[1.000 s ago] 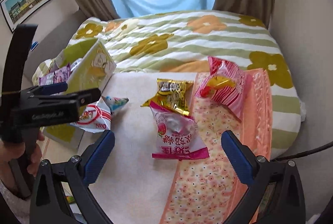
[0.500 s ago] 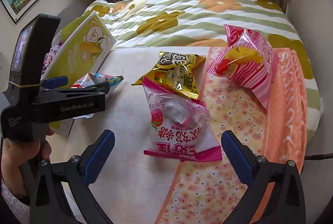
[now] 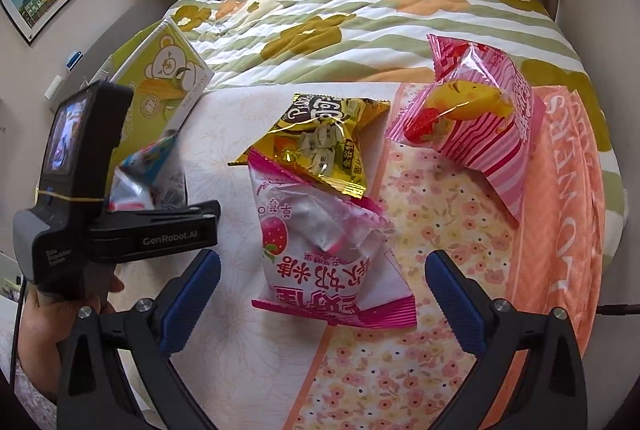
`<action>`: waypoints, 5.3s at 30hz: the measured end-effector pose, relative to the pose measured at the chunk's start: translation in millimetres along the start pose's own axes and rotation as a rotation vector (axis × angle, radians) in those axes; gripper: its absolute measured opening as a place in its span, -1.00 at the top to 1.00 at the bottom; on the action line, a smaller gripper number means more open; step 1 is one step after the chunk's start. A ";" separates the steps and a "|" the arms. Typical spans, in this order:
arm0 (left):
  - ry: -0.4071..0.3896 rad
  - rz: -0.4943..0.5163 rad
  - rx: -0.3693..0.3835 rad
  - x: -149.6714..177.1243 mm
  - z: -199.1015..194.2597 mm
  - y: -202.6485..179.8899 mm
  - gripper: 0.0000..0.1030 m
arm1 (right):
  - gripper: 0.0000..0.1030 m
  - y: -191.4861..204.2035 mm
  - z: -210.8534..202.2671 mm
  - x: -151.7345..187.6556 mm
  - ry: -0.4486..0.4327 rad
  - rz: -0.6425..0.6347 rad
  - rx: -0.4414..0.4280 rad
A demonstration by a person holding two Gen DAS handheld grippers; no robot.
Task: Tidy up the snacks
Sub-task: 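Grasp the blue shrimp chip bag with left tool while right tool grasps the pink strawberry bag, then carry both bags over the box and open both tools to drop them inside, then move both tools from the box toward the yellow and pink bags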
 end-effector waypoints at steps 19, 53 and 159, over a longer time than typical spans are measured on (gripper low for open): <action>-0.051 0.110 0.094 0.7 -5.3 -7.9 -0.17 | -0.89 10.9 29.4 -2.3 -0.021 -0.042 0.083; -0.348 0.147 0.275 -13.3 -207.4 80.7 -0.15 | 0.13 102.2 -111.8 -31.9 -0.247 -0.132 0.066; -0.213 0.375 0.514 -86.1 -204.5 33.4 -0.99 | -0.99 40.4 -152.8 -89.7 -0.327 0.355 0.298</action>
Point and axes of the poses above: each gripper's, at about its wrist camera, not at the fingertips, and z roughly the way its jaws point, y to its left, x to its underside, the point moved 5 cm from there along z, roughly the way its jaws point, and after that the axes turned 9 degrees about x, right-handed, at the moved point
